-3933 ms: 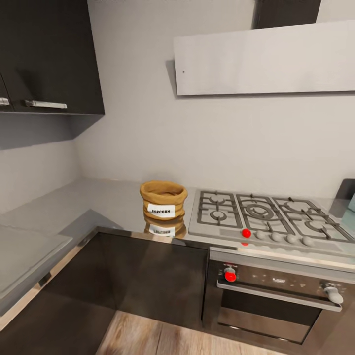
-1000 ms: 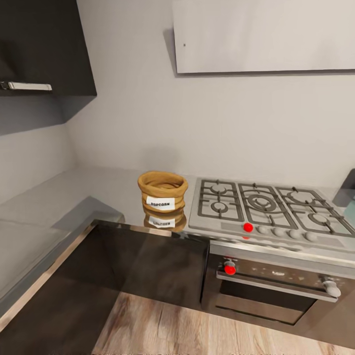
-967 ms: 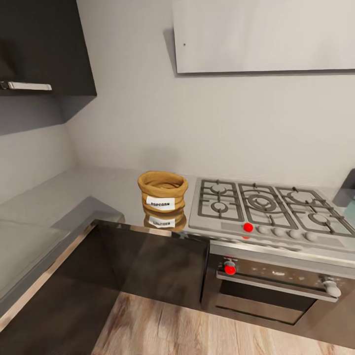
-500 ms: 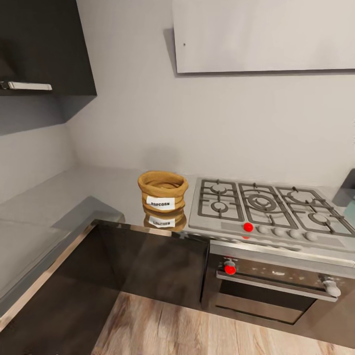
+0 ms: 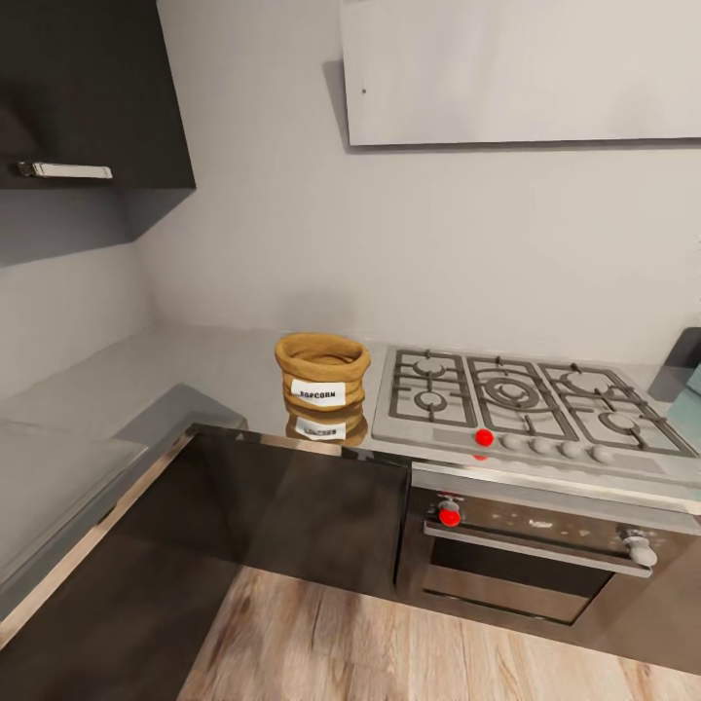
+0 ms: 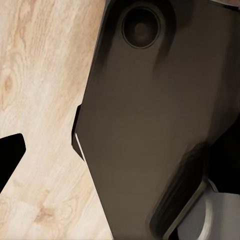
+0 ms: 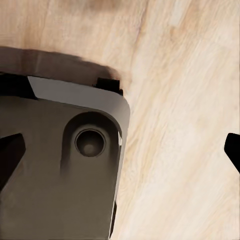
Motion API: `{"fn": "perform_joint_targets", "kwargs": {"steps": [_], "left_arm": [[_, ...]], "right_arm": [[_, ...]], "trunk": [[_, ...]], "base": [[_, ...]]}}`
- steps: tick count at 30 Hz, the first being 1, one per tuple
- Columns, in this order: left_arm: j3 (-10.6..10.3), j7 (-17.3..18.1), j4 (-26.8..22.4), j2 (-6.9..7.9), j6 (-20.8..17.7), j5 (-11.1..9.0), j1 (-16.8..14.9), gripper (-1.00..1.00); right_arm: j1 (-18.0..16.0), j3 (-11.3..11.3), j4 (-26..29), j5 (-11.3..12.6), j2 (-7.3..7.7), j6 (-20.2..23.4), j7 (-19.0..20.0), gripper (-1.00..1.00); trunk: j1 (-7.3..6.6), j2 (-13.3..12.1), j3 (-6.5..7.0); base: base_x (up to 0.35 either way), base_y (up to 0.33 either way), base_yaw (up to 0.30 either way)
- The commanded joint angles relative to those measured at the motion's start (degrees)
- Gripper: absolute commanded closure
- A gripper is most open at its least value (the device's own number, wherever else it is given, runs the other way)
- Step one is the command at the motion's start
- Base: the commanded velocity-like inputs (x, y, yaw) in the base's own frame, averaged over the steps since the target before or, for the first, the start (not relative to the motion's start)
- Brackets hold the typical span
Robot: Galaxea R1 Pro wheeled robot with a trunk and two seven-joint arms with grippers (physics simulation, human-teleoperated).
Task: In the kitchen, take the popcorn bag from the countertop, put it into the microwave, and heat it until the popcorn is cooked so the cooked popcorn ends up inside the bag.
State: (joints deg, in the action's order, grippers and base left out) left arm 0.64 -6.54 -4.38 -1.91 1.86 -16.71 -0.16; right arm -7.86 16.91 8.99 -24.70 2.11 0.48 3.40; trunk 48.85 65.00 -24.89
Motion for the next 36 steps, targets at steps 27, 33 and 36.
{"fn": "perform_joint_targets", "kwargs": {"steps": [27,33,36], "left_arm": [[-0.2,-0.1,0.0,-0.02,0.2,0.3,0.0,-1.00],[-0.2,-0.1,-0.1,-0.02,0.2,0.3,0.0,-1.00],[-0.2,-0.1,-0.1,-0.02,0.2,0.3,0.0,-1.00]], "right_arm": [[-31.6,-15.3,74.8,-0.3,-10.78,59.5,21.2,-1.00],[-50.4,-15.2,58.8,-0.4,-10.56,59.5,20.6,-1.00],[-60.2,-14.7,45.8,-0.5,-10.55,59.5,20.5,-1.00]], "trunk": [[0.00,0.0,-0.06],[0.00,0.0,-0.06],[0.00,0.0,-0.06]], "base": [[0.000,0.000,0.000],[0.000,0.000,0.000],[0.000,0.000,0.000]]}}
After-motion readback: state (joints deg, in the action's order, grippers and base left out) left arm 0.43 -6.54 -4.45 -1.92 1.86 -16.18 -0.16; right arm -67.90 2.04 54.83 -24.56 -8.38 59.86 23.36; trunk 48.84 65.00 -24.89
